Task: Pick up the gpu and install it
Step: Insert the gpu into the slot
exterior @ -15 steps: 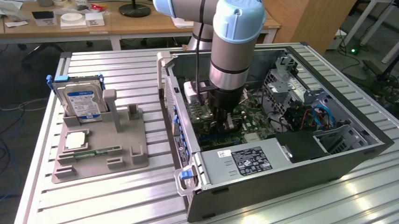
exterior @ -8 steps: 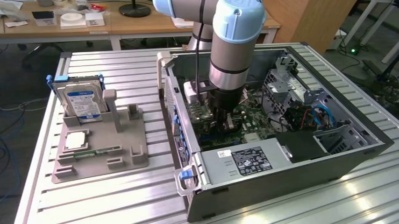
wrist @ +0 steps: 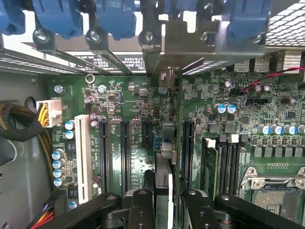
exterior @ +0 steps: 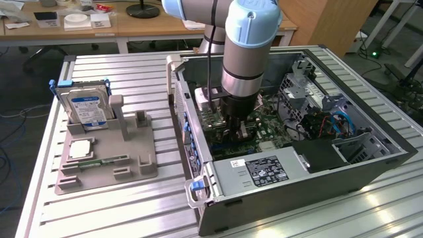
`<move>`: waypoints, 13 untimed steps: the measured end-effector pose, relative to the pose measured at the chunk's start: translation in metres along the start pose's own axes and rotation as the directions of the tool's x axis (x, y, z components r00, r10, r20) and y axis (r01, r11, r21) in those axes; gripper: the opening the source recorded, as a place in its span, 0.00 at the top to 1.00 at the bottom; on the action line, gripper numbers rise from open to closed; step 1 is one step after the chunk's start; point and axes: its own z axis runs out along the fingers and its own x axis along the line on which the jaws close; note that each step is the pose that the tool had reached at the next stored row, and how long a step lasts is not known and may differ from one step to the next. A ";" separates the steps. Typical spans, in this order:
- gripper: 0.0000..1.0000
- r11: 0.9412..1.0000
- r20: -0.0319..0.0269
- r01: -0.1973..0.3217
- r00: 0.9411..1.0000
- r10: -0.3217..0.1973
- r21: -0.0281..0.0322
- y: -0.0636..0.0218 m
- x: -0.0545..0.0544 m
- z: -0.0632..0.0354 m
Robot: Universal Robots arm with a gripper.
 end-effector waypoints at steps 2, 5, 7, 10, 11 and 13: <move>0.73 1.000 0.001 0.000 1.000 0.000 0.001 0.0001 0.000 0.0002; 0.73 1.000 0.002 0.000 1.000 0.000 0.001 0.0003 0.000 0.0002; 0.73 1.000 0.002 0.000 1.000 0.000 0.000 0.0003 0.000 0.0002; 0.73 1.000 0.002 0.000 1.000 0.000 0.000 0.0004 0.000 0.0002; 0.73 1.000 0.002 0.000 1.000 0.000 0.000 0.0005 0.000 0.0002; 0.73 1.000 0.005 -0.001 1.000 0.001 0.000 0.0012 0.000 0.0005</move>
